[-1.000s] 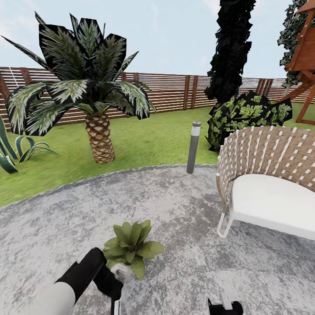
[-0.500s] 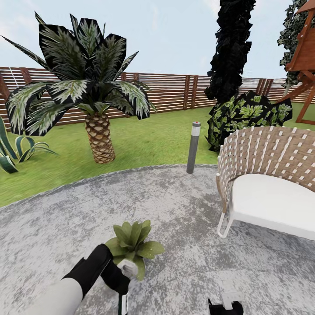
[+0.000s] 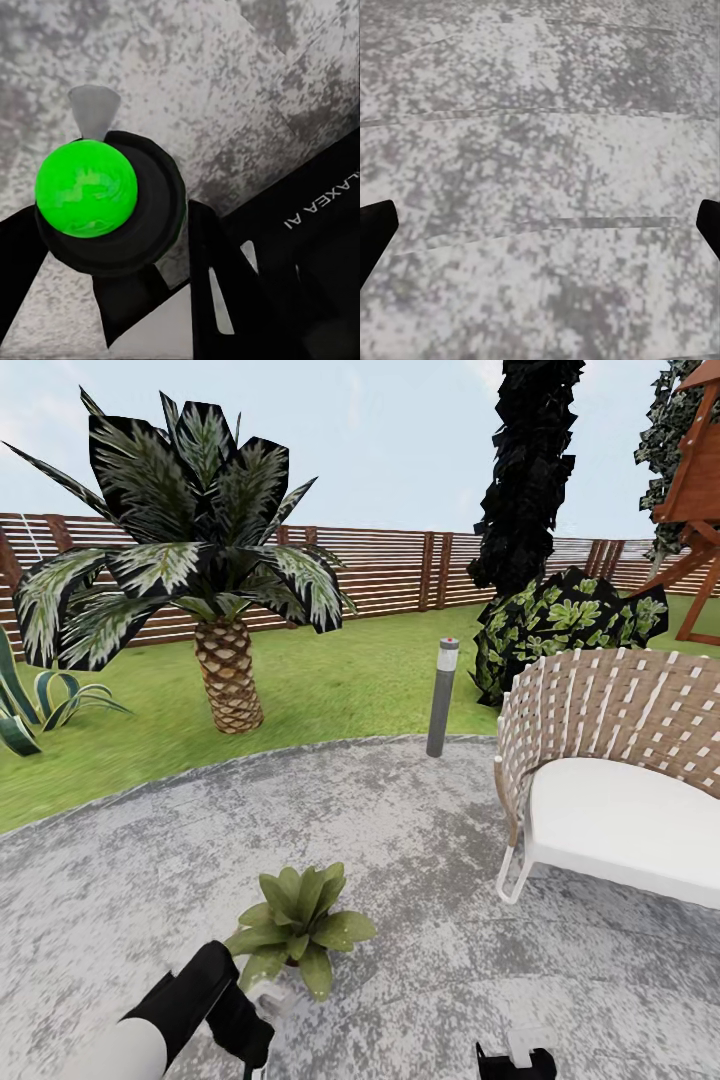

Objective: Pick up the pesticide atomizer in the garden and spray insectifuge to fully cover both potted plants in the garden.

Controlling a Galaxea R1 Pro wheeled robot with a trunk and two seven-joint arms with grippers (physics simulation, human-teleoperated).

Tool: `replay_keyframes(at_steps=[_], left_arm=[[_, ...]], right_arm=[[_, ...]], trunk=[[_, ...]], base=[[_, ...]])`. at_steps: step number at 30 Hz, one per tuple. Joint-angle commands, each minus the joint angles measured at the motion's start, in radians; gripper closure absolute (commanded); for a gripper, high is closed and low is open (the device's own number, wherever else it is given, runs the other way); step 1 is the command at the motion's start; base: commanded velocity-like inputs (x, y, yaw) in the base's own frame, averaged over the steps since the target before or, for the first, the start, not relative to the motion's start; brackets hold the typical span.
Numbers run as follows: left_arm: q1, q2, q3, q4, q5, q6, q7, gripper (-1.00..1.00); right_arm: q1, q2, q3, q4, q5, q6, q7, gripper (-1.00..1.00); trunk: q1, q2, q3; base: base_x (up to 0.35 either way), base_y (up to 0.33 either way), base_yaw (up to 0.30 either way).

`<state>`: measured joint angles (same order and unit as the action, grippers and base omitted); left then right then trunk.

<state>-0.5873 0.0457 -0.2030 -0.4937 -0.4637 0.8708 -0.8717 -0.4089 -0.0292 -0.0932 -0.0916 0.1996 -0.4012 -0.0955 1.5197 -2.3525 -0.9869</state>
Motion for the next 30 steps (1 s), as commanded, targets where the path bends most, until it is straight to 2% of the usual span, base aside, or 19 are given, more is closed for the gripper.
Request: replay_keyframes(at_steps=[1,4,7,8,12,14,17,18,21,24,30], left_arm=[[0.005,0.006,-0.003,0.006,-0.01,-0.002,-0.007,1.0],[0.024,0.033,-0.006,0.014,-0.01,-0.047,0.008,1.0],[0.026,0.033,-0.008,0.009,-0.01,-0.063,0.011,1.0],[0.026,0.028,-0.007,0.004,-0.009,-0.064,0.012,1.0],[0.011,-0.038,-0.007,-0.012,-0.01,-0.061,0.014,1.0],[0.009,-0.053,-0.008,-0.012,-0.013,-0.058,0.014,1.0],[0.018,-0.044,-0.008,-0.004,-0.046,-0.059,0.014,1.0],[0.021,-0.034,-0.008,0.0,-0.054,-0.061,0.013,1.0],[0.026,-0.003,-0.009,0.006,-0.063,-0.065,0.012,1.0],[0.027,0.017,-0.008,0.005,-0.063,-0.065,0.013,1.0],[0.015,0.018,0.0,-0.009,-0.062,-0.063,0.025,1.0]], right_arm=[[-0.001,0.0,-0.008,0.001,0.011,-0.003,-0.003,-1.0],[-0.001,0.0,-0.008,0.001,0.011,-0.004,-0.003,-1.0],[-0.001,0.0,-0.008,0.001,0.011,-0.004,-0.003,-1.0],[-0.001,0.0,-0.008,0.001,0.011,-0.004,-0.003,-1.0],[-0.001,0.0,-0.008,0.001,0.011,-0.004,-0.004,-1.0],[-0.001,0.0,-0.008,0.001,0.011,-0.004,-0.004,-1.0],[-0.001,0.0,-0.008,0.001,0.011,-0.004,-0.004,-1.0],[-0.001,0.0,-0.008,0.001,0.011,-0.004,-0.004,-1.0],[-0.001,0.0,-0.008,0.001,0.011,-0.004,-0.004,-1.0],[-0.001,0.0,-0.008,0.001,0.011,-0.004,-0.004,-1.0],[-0.001,0.0,-0.008,0.001,0.011,-0.004,-0.004,-1.0]], trunk=[[0.0,0.0,-0.001],[0.0,0.0,-0.001],[0.0,0.0,-0.001],[0.0,0.0,-0.001],[0.0,0.0,-0.001],[0.0,0.0,-0.001],[0.0,0.0,-0.001],[0.0,0.0,-0.001],[0.0,0.0,-0.001],[0.0,0.0,-0.001],[0.0,0.0,-0.001]], base=[[0.0,0.0,0.0],[0.0,0.0,0.0],[0.0,0.0,0.0],[0.0,0.0,0.0],[0.0,0.0,0.0],[0.0,0.0,0.0],[0.0,0.0,0.0],[0.0,0.0,0.0],[0.0,0.0,0.0],[0.002,0.0,0.0],[0.171,0.149,0.0]])
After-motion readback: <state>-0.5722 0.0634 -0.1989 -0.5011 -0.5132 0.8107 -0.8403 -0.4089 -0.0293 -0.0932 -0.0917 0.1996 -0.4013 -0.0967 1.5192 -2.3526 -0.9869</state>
